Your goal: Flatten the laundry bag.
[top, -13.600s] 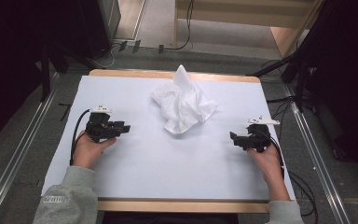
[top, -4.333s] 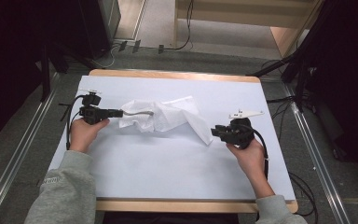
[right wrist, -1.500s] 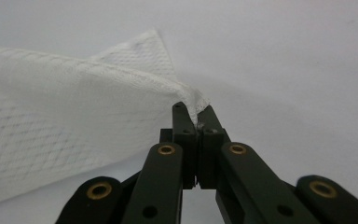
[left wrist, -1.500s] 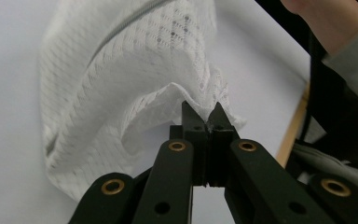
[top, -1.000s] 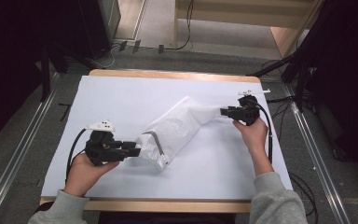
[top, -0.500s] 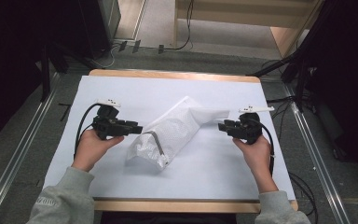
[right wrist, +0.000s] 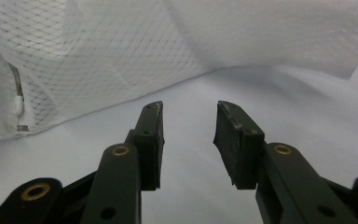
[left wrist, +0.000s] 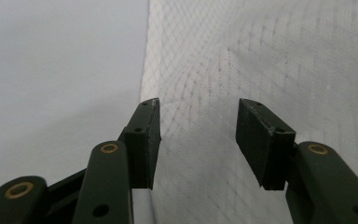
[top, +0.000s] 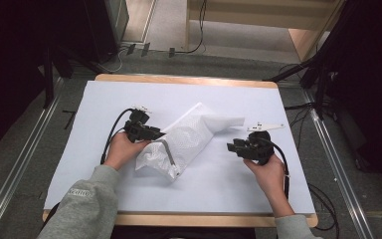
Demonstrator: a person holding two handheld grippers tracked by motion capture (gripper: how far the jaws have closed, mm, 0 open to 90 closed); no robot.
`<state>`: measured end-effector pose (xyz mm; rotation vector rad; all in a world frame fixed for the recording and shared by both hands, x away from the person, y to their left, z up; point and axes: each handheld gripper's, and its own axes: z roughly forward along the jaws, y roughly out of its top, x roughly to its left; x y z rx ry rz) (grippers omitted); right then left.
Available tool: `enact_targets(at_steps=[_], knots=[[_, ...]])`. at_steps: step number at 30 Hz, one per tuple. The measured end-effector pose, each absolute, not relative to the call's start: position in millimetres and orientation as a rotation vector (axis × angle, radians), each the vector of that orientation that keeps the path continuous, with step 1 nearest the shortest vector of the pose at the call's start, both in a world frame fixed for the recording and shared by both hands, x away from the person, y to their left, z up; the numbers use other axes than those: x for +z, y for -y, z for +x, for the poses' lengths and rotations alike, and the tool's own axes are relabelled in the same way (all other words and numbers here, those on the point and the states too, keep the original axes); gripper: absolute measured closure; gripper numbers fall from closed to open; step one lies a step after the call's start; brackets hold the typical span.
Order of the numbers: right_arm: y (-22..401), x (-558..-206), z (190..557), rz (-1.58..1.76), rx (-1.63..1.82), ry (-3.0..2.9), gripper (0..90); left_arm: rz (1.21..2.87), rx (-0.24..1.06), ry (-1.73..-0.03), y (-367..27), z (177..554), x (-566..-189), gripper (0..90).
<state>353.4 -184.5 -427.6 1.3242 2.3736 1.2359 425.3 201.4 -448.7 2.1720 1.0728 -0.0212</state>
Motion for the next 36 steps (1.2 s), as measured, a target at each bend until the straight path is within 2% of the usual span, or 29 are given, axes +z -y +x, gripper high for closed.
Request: enact_targets(at_steps=[2, 5, 11, 12, 20, 30, 33, 34, 36], knots=[[184.8, -428.2, 351.2, 1.329, 1.238, -2.373, 63.4, 2.181, -0.012, -1.069, -197.0, 426.1, -453.6, 50.5], [183.6, -429.0, 348.1, 1.329, 1.24, -2.372, 63.4, 2.163, -0.017, -1.06, -193.1, 426.5, -456.8, 55.8], [170.4, -433.7, 347.6, 1.32, 1.26, -2.396, 63.3, 2.225, 0.072, -1.01, -185.0, 423.5, -459.4, 87.6], [167.2, -434.7, 348.3, 1.317, 1.262, -2.403, 63.3, 2.222, 0.068, -1.01, -185.2, 423.8, -459.6, 90.0], [137.7, -445.1, 355.9, 1.27, 1.274, -2.44, 63.4, 2.176, -0.009, -1.067, -194.1, 426.6, -454.8, 90.0], [120.9, -457.9, 364.8, 1.231, 1.291, -2.441, 53.1, 2.112, 0.055, -1.113, -215.5, 425.0, -443.7, 90.0], [117.7, -460.9, 366.6, 1.225, 1.271, -2.454, 52.6, 2.128, 0.063, -1.13, -220.6, 424.3, -449.4, 90.0], [117.1, -461.8, 367.0, 1.222, 1.261, -2.463, 52.5, 2.142, 0.075, -1.133, -221.5, 424.2, -452.0, 81.7], [116.3, -462.4, 367.4, 1.216, 1.247, -2.471, 52.4, 2.147, 0.09, -1.139, -222.8, 424.3, -455.9, 74.0]])
